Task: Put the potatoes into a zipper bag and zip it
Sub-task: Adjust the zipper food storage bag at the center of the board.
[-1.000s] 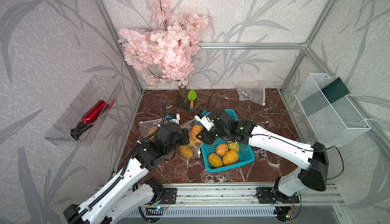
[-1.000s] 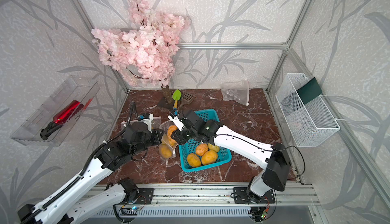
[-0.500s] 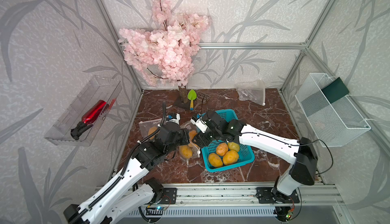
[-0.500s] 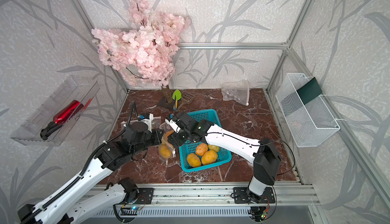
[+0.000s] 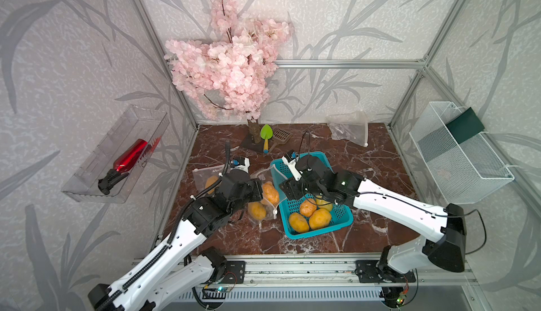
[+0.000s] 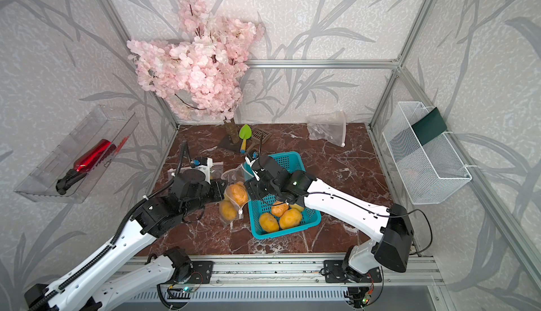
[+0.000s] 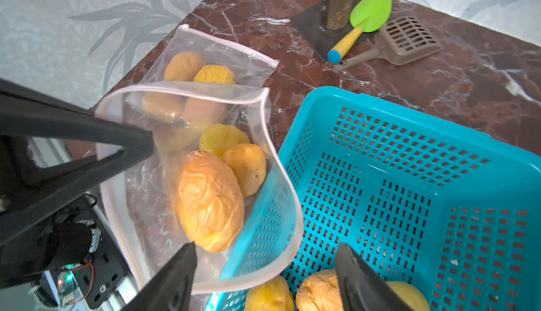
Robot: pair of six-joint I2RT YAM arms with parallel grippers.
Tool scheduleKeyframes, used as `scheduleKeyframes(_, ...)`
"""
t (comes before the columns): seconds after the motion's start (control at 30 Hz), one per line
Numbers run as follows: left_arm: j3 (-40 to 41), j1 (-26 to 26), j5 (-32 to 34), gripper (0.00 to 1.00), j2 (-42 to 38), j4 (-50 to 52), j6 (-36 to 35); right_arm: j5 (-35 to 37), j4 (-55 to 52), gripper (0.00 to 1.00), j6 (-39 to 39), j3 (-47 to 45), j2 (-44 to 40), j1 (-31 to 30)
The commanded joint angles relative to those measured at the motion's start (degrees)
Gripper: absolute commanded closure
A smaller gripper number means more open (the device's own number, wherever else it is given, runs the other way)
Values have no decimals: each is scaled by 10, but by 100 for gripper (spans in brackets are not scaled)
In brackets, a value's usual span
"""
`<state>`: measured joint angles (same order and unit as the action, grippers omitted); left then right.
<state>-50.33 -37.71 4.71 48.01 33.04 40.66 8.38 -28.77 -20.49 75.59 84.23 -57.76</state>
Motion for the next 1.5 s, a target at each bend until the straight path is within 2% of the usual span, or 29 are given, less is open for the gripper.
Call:
scheduleKeyframes(0.0, -12, -2, 21, 100, -17, 3, 2, 46, 9, 31, -59, -26, 3, 0)
scheduleKeyframes(0.17, -9, -2, 24, 100, -23, 4, 3, -3, 19, 43, -69, -15, 38, 2)
scheduleKeyframes(0.23, -10, -2, 24, 100, -22, 4, 3, -13, 14, 56, -66, -3, 53, 2)
scheduleKeyframes(0.33, -11, -2, 21, 100, -18, 2, 3, -12, 1, 80, -57, 15, 65, 2)
scheduleKeyframes(0.4, -11, -1, 20, 100, -18, 3, 3, -9, 8, 88, -49, 12, 56, 1)
scheduleKeyframes(0.57, -9, -2, 17, 100, -18, 0, 4, -55, 54, 90, -5, -3, 27, 1)
scheduleKeyframes(0.7, -8, -2, 20, 100, -19, 0, 6, -99, 54, 90, 42, 22, 26, -4)
scheduleKeyframes(0.97, 0, -1, 62, 100, -26, 9, 23, -83, 3, 90, 96, 114, 93, -38)
scheduleKeyframes(1.1, 14, 0, 88, 100, -42, 9, 35, -61, -6, 91, 106, 132, 115, -50)
scheduleKeyframes(1.17, 17, -1, 99, 100, -48, 11, 39, -58, -6, 86, 98, 129, 113, -52)
scheduleKeyframes(1.27, 16, 1, 132, 100, -55, 30, 50, -57, 2, 63, 86, 111, 89, -52)
scheduleKeyframes(1.33, 15, 1, 162, 100, -58, 47, 62, -60, 28, 43, 85, 77, 56, -53)
scheduleKeyframes(1.47, 19, 9, 197, 100, -56, 66, 81, -8, 115, 12, 56, -27, -31, -57)
